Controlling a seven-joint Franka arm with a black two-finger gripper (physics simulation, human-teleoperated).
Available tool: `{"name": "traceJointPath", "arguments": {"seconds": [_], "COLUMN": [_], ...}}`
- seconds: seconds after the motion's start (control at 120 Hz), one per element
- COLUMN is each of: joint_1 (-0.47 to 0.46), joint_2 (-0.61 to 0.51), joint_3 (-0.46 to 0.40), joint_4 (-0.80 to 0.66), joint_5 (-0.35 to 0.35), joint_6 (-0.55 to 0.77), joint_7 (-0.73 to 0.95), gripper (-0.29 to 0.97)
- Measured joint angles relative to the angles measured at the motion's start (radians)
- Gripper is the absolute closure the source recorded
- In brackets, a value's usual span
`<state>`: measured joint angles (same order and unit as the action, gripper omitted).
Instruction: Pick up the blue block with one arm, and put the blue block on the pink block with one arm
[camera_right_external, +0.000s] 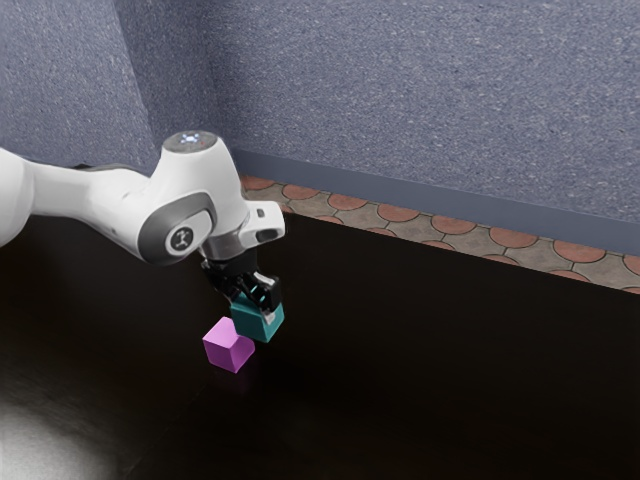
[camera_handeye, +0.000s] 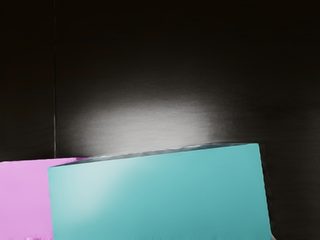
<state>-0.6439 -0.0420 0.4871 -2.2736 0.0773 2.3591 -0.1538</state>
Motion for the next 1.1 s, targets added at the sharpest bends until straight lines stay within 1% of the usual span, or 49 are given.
{"name": "traceJointPath", "arguments": {"seconds": [0.192,0.458,0.683,1.1], "joint_1": [-0.031,-0.024,-0.007,-0.007], "joint_2": [-0.038,-0.050,-0.046,-0.039], "joint_3": [0.039,0.091,0.100,0.117], "joint_4": [-0.026,-0.034,-0.034,-0.033], "joint_5": [0.042,0.075,0.094,0.121], "joint_6": [-0.012,-0.023,-0.030,-0.037], "joint_7": [-0.001,-0.001,0.000,0.005], "gripper": [0.34,0.34,0.34,0.34]}}
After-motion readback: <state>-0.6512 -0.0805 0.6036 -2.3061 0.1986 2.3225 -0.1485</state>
